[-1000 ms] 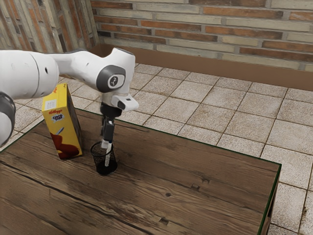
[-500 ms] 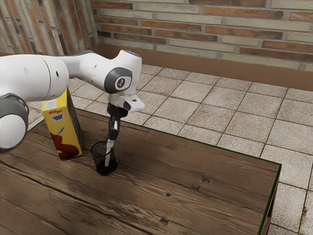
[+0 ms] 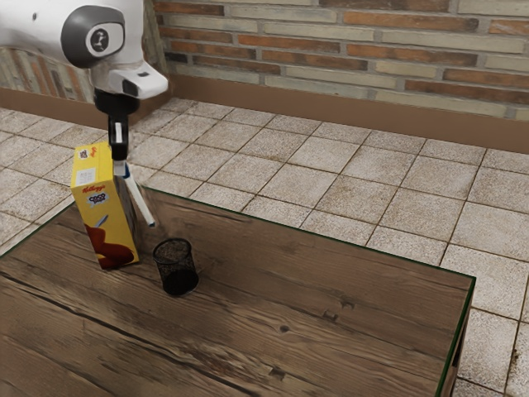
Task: Take the marker out of the pen holder and place it to the left of the pen holder.
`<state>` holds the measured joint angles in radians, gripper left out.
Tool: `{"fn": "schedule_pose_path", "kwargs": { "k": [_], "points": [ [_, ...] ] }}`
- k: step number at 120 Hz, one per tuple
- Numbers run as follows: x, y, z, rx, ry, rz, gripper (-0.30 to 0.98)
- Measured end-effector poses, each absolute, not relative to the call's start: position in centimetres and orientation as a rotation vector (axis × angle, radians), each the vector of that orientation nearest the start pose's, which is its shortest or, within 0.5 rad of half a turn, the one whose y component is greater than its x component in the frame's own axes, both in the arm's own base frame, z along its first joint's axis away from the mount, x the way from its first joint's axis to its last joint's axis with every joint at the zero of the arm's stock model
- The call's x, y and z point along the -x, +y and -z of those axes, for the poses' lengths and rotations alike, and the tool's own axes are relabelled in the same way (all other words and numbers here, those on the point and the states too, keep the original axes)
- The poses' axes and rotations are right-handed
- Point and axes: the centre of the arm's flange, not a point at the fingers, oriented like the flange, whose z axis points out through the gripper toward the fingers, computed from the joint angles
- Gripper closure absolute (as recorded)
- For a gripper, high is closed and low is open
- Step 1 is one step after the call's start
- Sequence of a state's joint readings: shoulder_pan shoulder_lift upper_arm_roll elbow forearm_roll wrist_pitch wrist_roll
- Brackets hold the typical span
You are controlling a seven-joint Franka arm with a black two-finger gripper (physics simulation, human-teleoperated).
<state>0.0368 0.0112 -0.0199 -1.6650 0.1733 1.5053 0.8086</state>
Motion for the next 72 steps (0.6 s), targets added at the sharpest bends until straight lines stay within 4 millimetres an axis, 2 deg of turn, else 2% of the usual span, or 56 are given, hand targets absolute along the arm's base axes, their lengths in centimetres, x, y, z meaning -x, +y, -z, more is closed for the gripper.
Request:
{"fn": "schedule_pose_path", "kwargs": {
  "k": [6, 14, 32, 44, 52, 65, 72],
  "points": [
    [-52.6, 4.6, -59.2, 2.821, 1.122, -0.341, 0.78],
    [-50.5, 7.2, -60.7, 2.864, 1.043, -0.373, 0.78],
    [-46.6, 16.0, -60.8, 2.997, 0.801, -0.5, 0.79],
    [-43.8, 21.9, -59.2, 3.106, 0.633, -0.583, 0.79],
    [-42.7, 25.6, -57.0, 3.189, 0.536, -0.64, 0.79],
    [-42.7, 30.8, -52.6, 3.284, 0.395, -0.735, 0.79],
    [-44.1, 31.3, -51.0, 3.295, 0.393, -0.771, 0.79]
  ]
}}
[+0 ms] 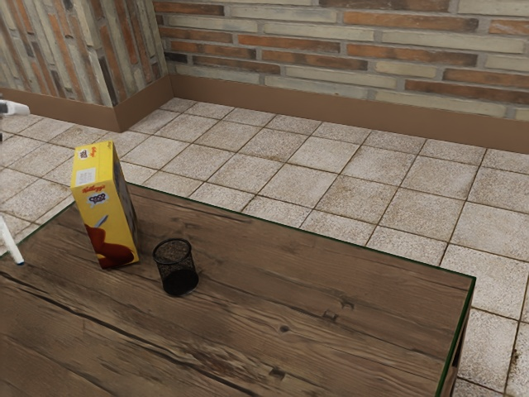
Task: Take the marker out of the pen holder and place it to the left of the pen holder.
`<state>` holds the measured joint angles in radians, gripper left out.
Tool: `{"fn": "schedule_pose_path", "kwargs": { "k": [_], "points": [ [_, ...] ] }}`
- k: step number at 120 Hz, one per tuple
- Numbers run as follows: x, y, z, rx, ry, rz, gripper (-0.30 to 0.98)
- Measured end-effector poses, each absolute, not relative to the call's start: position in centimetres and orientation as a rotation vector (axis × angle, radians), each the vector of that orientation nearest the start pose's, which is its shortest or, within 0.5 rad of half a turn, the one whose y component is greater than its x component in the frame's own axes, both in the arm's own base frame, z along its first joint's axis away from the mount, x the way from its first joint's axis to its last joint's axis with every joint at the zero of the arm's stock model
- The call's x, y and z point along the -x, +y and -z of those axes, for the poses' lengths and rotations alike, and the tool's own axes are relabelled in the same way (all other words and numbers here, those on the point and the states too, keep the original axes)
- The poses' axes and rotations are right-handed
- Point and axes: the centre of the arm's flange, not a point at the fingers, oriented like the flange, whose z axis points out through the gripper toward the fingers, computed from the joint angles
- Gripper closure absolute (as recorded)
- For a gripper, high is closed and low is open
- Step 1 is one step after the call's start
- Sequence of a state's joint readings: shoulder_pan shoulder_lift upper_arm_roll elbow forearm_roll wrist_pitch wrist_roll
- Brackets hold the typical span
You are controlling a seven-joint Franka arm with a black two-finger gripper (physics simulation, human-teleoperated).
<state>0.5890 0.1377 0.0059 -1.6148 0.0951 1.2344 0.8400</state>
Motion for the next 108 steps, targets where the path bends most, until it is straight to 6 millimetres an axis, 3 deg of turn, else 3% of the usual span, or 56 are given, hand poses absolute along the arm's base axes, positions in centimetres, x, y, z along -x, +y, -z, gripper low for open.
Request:
{"fn": "schedule_pose_path", "kwargs": {
  "k": [13, 34, 71, 100, 108],
  "points": [
    [-47.3, 32.1, -47.3, 3.312, 0.402, -0.842, 0.79],
    [-47.6, 36.2, -41.7, 3.401, 0.272, -0.913, 0.79],
    [-49.6, 39.5, -32.8, 3.461, 0.131, -1.031, 0.79],
    [-50.1, 39.9, -30.5, 3.463, 0.083, -1.061, 0.78],
    [-50.2, 39.9, -30.2, 3.465, 0.072, -1.067, 0.7]
  ]
}}
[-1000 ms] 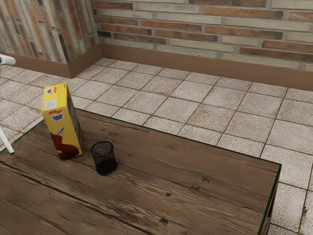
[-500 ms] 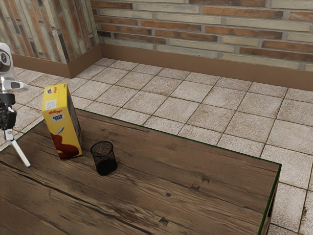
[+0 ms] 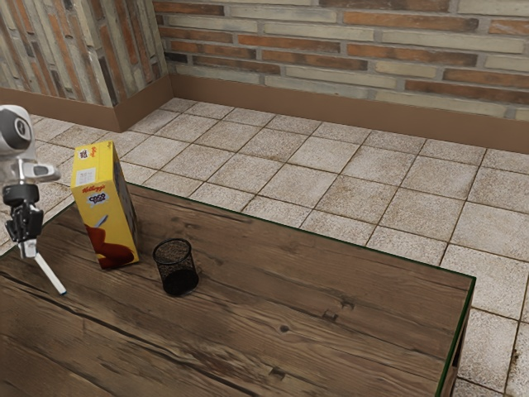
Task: Take the marker out of the pen holder and place it to the left of the pen holder.
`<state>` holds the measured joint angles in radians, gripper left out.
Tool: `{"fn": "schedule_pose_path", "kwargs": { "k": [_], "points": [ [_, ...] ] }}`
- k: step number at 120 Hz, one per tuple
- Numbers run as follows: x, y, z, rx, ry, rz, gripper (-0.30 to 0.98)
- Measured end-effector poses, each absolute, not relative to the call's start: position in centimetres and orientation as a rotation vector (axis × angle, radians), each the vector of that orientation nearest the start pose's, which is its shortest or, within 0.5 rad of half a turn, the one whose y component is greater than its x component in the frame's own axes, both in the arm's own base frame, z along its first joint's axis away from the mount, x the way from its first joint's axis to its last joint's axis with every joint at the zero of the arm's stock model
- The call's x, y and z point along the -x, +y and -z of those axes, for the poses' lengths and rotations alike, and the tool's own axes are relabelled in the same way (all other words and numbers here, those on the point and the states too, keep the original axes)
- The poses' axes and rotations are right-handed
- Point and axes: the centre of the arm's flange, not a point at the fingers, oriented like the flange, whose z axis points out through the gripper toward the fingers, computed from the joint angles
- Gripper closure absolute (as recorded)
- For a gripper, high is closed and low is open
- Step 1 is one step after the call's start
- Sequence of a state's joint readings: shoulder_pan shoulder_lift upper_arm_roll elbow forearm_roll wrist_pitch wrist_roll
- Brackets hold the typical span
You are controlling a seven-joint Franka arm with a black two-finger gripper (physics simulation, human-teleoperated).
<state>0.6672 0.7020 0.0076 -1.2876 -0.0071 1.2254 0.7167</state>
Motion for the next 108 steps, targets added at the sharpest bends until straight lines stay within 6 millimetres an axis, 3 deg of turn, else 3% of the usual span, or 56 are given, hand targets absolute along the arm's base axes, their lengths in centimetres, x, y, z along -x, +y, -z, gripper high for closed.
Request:
{"fn": "schedule_pose_path", "kwargs": {
  "k": [17, 34, 44, 55, 64, 72, 82, 89, 98, 108],
  "points": [
    [-50.0, 40.2, -30.1, 3.471, 0.037, -1.064, 0.39],
    [-48.1, 42.1, -33.0, 3.475, -0.059, -1.002, 0.2],
    [-46.8, 41.8, -37.0, 3.469, -0.091, -0.949, 0.14],
    [-44.7, 39.8, -44.4, 3.452, -0.103, -0.838, 0.09],
    [-44.9, 35.8, -50.6, 3.424, -0.012, -0.737, 0.06],
    [-47.5, 28.5, -55.7, 3.364, 0.206, -0.654, 0.04],
    [-50.0, 19.2, -60.3, 3.249, 0.493, -0.559, 0.03],
    [-51.0, 14.4, -62.6, 3.161, 0.657, -0.466, 0.02],
    [-52.0, 11.1, -64.5, 3.087, 0.781, -0.372, 0.02],
    [-52.3, 10.7, -65.8, 3.052, 0.817, -0.297, 0.01]
  ]
}}
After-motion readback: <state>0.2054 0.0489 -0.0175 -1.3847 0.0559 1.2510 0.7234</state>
